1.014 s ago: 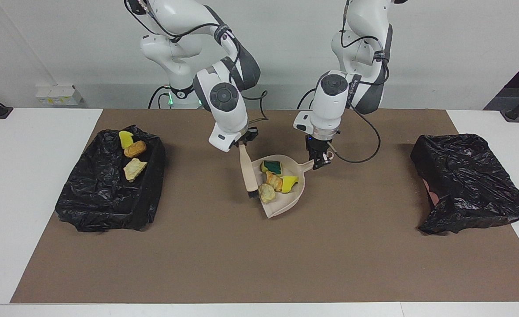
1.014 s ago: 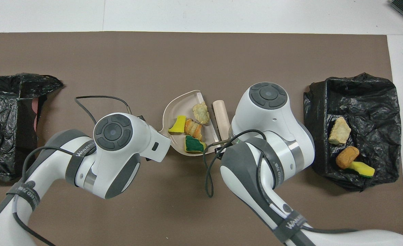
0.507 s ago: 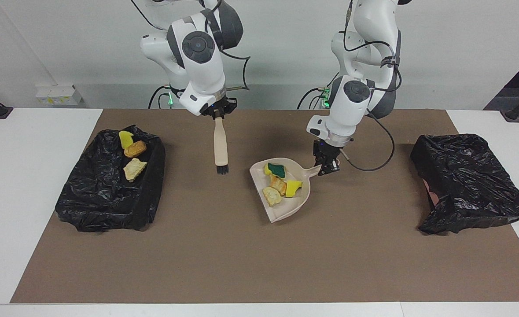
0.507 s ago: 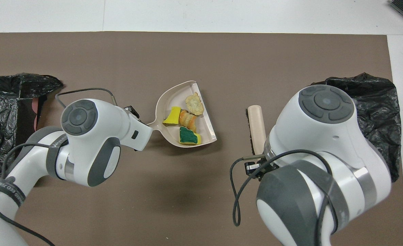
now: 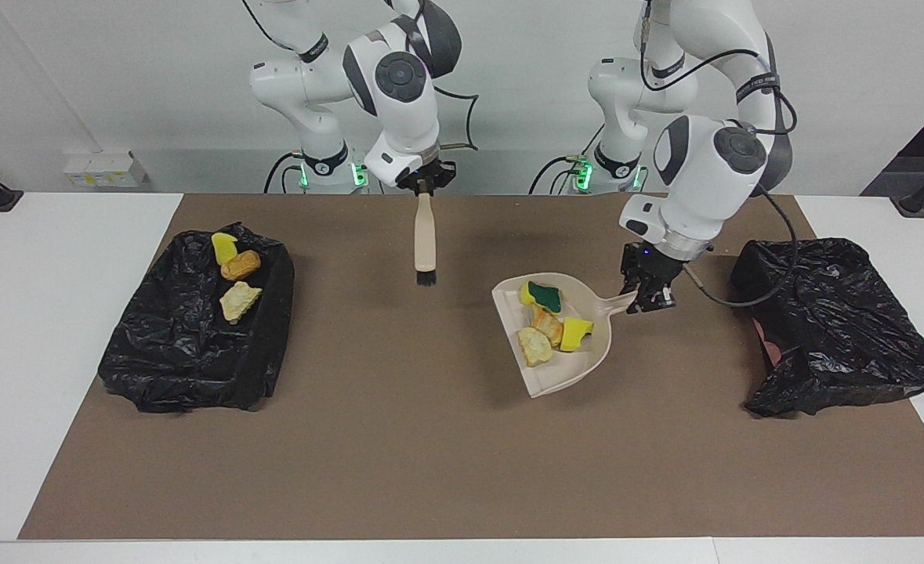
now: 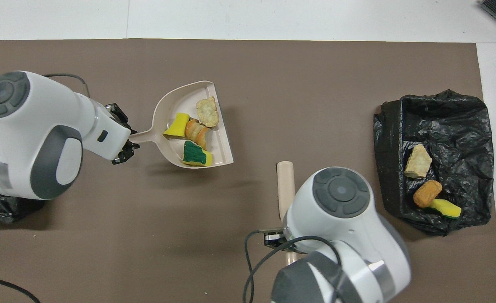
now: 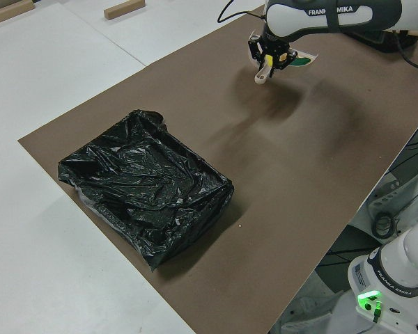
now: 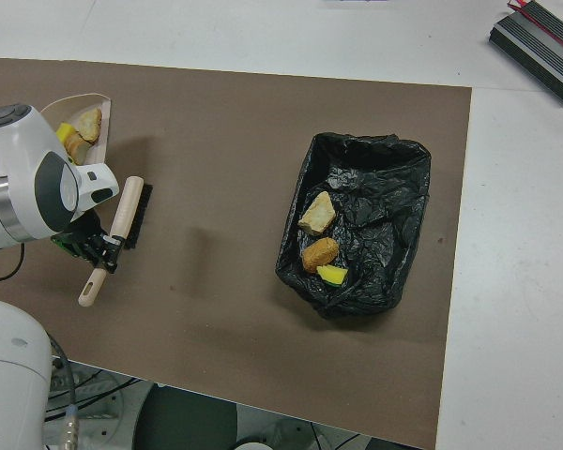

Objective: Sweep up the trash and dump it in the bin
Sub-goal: 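Lift the dustpan with the left gripper while the right gripper sets down the brush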

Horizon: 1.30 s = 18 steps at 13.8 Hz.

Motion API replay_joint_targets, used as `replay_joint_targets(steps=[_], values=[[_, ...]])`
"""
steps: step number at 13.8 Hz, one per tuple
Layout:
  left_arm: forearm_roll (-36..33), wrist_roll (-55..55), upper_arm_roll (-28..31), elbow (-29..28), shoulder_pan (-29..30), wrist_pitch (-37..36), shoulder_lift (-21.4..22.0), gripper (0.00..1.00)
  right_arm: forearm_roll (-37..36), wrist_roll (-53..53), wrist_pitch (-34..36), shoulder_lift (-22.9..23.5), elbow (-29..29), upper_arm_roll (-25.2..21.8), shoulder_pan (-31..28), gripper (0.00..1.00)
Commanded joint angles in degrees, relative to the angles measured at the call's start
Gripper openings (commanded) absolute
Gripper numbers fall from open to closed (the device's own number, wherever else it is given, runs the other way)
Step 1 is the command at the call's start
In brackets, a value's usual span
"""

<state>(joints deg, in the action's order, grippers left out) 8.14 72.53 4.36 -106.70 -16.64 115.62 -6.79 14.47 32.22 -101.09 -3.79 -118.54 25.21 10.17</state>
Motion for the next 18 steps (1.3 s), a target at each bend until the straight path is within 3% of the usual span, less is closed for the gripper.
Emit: replay_joint_targets(steps=[1, 5, 11, 14, 15, 18], values=[[1.26, 7.51, -0.49, 4.48, 4.84, -5.30, -0.77, 0.00, 0.56, 8.79, -9.18, 6.75, 0.85, 5.89, -0.06, 0.00], [1.08, 19.90, -0.49, 5.63, 13.28, -7.77, -0.77, 0.00, -4.78, 11.89, -16.94, 15.29, 2.52, 9.07, 1.96, 0.00], [0.21, 33.62, 0.04, 7.12, 25.41, -12.96, -0.77, 0.00, -6.65, 9.17, -15.19, 16.01, 1.47, 9.42, 1.87, 0.00], [-4.61, 38.37, 0.13, 9.57, 31.82, -12.79, -1.47, 0.00, -6.65, 9.00, -17.47, 17.50, 0.68, 9.34, 1.79, 0.02], [-6.28, 39.17, 0.04, 10.98, 33.06, -12.96, -2.60, 0.00, -6.56, 9.00, -18.00, 17.94, 0.68, 9.42, 1.52, 0.17], [-12.44, 39.18, 0.04, 18.18, 36.67, -13.23, -6.38, 0.00, -6.56, 7.51, -18.09, 18.03, 0.68, 9.33, 1.35, 0.41]])
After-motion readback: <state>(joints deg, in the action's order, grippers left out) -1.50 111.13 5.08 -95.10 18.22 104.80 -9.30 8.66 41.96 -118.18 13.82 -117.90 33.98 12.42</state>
